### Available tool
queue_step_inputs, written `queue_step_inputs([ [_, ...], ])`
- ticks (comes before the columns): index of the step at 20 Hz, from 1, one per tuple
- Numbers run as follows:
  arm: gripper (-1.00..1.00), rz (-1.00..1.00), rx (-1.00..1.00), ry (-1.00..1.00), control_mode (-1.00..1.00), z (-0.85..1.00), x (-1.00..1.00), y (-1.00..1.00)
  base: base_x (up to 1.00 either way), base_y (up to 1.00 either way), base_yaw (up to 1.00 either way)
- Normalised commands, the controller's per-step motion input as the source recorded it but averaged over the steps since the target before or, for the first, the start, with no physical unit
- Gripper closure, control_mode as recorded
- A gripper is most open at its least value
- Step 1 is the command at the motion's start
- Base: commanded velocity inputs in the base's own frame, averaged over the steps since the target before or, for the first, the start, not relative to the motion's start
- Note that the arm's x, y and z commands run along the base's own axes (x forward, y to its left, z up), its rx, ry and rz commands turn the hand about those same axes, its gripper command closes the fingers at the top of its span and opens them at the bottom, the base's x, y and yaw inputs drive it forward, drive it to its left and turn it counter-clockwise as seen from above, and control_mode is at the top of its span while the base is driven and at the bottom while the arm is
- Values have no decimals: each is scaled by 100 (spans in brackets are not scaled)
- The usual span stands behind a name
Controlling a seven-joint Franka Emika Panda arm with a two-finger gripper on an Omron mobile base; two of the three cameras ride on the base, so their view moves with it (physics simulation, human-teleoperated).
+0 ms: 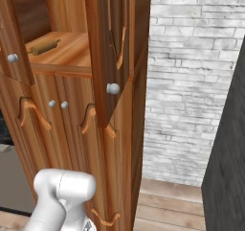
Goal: Open the cabinet, retrieve the rolling pin, and place it next to the meat on the cutting board to prepare for tenderizing.
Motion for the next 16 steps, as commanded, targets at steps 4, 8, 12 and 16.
queue_step_inputs([
  [4, -100, 15, 24, 0, -100, 3, 0, -42, 0, 0, 0],
  [8, -100, 16, 29, 0, -100, 0, -2, -78, 0, 0, 0],
  [12, -100, 15, 30, 0, -100, 0, -7, -82, 0, 0, 0],
  [16, -100, 9, 28, 4, -100, 0, -9, -82, 0, 0, 0],
])
